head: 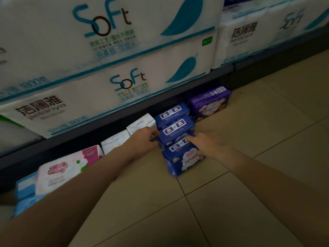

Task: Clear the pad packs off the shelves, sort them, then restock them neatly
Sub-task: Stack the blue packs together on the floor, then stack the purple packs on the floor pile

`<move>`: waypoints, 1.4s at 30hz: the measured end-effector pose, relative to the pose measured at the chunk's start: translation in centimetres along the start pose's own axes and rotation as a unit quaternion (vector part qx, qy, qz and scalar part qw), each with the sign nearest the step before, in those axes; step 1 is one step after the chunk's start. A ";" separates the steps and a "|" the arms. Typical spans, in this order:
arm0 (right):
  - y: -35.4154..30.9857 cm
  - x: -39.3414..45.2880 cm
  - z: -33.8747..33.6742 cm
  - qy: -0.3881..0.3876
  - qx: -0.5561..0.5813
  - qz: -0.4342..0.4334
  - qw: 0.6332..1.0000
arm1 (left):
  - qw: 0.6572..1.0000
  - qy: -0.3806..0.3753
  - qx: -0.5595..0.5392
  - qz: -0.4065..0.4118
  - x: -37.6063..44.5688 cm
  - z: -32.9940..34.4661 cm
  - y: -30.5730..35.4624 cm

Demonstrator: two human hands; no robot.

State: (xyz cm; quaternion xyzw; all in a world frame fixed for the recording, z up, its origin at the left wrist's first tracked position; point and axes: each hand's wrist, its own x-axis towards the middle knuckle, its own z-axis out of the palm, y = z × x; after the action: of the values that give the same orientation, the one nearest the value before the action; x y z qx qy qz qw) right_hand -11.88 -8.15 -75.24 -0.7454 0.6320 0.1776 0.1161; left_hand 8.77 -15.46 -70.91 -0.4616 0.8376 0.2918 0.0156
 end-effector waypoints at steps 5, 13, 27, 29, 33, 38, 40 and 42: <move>-1.7 -0.7 -0.9 0.016 -0.099 0.033 0.994 | 0.998 0.007 0.055 0.019 -2.2 -2.1 -0.6; -2.1 -1.3 -12.4 0.134 0.063 0.048 0.988 | 0.965 0.193 0.130 0.123 -5.2 -11.8 -0.7; -2.2 -5.4 -51.4 0.686 0.076 -0.093 0.717 | 0.745 0.582 0.259 0.199 -9.9 -44.2 10.1; -2.8 -4.3 -55.1 0.667 0.069 -0.091 0.736 | 0.746 0.607 0.235 0.141 -10.3 -46.6 9.8; -3.7 -1.1 -60.8 0.598 0.066 -0.056 0.797 | 0.793 0.585 0.169 0.016 -9.6 -51.5 9.4; -2.4 4.1 -64.1 0.503 0.064 0.010 0.862 | 0.873 0.473 0.118 -0.015 -6.7 -53.7 9.2; -1.9 5.3 -64.4 0.472 0.079 0.033 0.878 | 0.864 0.496 0.088 -0.014 -6.1 -53.3 9.6; -1.8 5.9 -64.2 0.499 0.057 0.046 0.864 | 0.848 0.521 0.091 -0.016 -5.9 -53.0 10.1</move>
State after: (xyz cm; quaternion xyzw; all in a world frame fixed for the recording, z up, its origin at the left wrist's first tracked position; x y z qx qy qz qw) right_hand -1.71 -38.72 -19.32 -0.6963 0.6485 -0.2491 -0.1806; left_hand 17.20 -33.56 -20.41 -0.5560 0.7376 -0.0696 -0.3768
